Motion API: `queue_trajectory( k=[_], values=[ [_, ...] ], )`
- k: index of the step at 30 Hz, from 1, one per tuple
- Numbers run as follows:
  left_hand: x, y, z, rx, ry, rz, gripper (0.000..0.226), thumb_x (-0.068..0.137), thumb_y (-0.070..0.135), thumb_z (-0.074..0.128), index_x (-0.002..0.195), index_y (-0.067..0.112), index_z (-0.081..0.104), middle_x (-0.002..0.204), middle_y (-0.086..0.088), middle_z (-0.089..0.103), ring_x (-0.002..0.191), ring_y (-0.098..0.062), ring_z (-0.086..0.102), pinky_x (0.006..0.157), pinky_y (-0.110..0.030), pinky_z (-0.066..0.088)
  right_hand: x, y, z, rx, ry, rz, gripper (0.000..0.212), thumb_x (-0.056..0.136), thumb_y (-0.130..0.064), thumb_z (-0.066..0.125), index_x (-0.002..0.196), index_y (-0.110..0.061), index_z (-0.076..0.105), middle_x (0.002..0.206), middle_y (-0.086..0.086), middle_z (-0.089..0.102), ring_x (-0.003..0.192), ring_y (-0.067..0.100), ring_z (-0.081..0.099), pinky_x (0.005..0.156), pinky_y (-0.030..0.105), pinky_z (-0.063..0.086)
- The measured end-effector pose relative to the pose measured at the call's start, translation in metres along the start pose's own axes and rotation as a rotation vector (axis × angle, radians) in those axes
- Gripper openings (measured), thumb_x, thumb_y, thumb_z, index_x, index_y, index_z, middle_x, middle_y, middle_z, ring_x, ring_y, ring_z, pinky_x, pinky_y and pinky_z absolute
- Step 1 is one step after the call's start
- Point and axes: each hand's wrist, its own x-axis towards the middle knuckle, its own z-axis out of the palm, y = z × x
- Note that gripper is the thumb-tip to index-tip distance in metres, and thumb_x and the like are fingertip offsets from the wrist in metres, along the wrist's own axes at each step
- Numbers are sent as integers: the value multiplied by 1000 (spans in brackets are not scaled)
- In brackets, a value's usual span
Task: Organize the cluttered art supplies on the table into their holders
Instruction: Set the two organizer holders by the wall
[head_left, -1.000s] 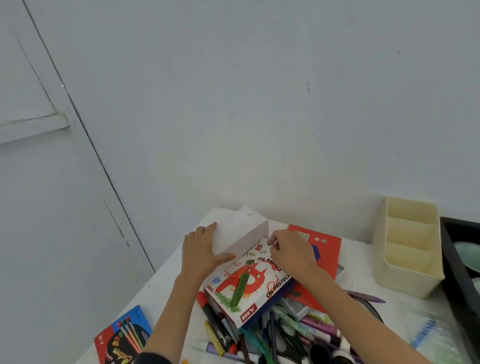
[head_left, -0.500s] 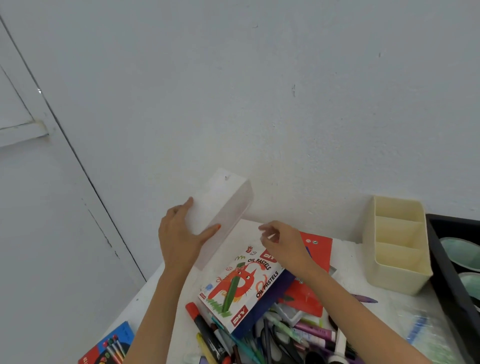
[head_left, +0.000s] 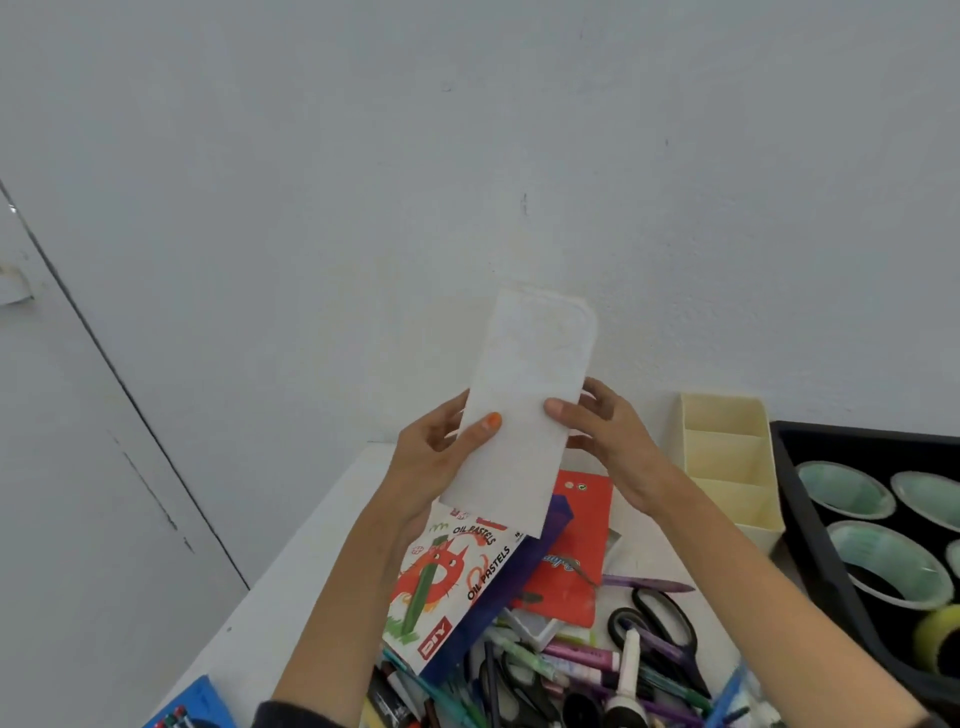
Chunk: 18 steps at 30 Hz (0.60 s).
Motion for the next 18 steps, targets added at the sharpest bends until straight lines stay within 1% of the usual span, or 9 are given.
queue_trajectory(
  k=[2,4,6,7,10,11,12,15,18],
  values=[
    [6,-3,18,32,2,29,50,74,40,72,119,23,61,112,1,69,93,-17,68,80,-37,57,-6,-7,-12,-103,148,-31,86,58,-40,86,130,-16,46,112,3,63,95,15,66,70,23,53],
    [14,-5,38,127,95,84,42,79,34,72,118,27,60,118,8,63,103,-11,61,86,-31,53,-13,-13,-21,-218,310,-66,84,56,-40,86,126,-21,43,110,-3,60,92,11,64,67,20,52],
    [18,-1,60,202,162,141,40,83,32,68,121,30,56,122,10,57,109,-9,54,89,-27,48,-19,-14,-30,-345,490,-104,88,53,-43,88,125,-26,39,109,-8,57,94,10,61,75,31,55],
    [18,4,72,185,142,142,41,84,35,67,123,31,55,123,9,57,110,-9,54,91,-27,47,-21,-13,-34,-414,571,-120,92,49,-49,88,124,-28,38,109,-11,56,95,10,60,79,37,54],
    [19,13,107,102,-33,103,74,70,59,69,134,29,47,128,9,54,115,-9,55,98,-35,47,-30,-9,-40,-556,669,-177,99,41,-68,81,121,-33,35,112,-17,54,98,7,59,79,39,53],
    [20,13,116,121,-64,113,82,66,64,69,136,29,46,129,10,54,116,-9,56,98,-37,48,-32,-7,-43,-566,662,-206,95,44,-66,81,120,-32,35,113,-18,53,98,6,59,78,37,54],
    [24,11,123,142,-74,154,80,67,64,69,135,28,47,129,10,56,115,-10,57,96,-36,49,-35,-5,-45,-563,642,-247,86,51,-59,81,119,-31,37,112,-18,53,96,5,59,76,37,54],
    [31,1,129,135,-16,200,42,89,31,61,128,18,52,118,1,64,106,-14,62,89,-36,53,-42,2,-57,-594,601,-353,45,79,-23,73,114,-27,45,106,-21,55,89,2,60,71,36,56],
    [38,-13,128,148,-5,188,20,95,14,46,111,14,59,104,-12,67,94,-25,65,83,-48,54,-48,7,-69,-739,628,-400,28,88,-11,59,113,-23,54,108,-14,62,82,-1,58,65,27,54]
  ],
)
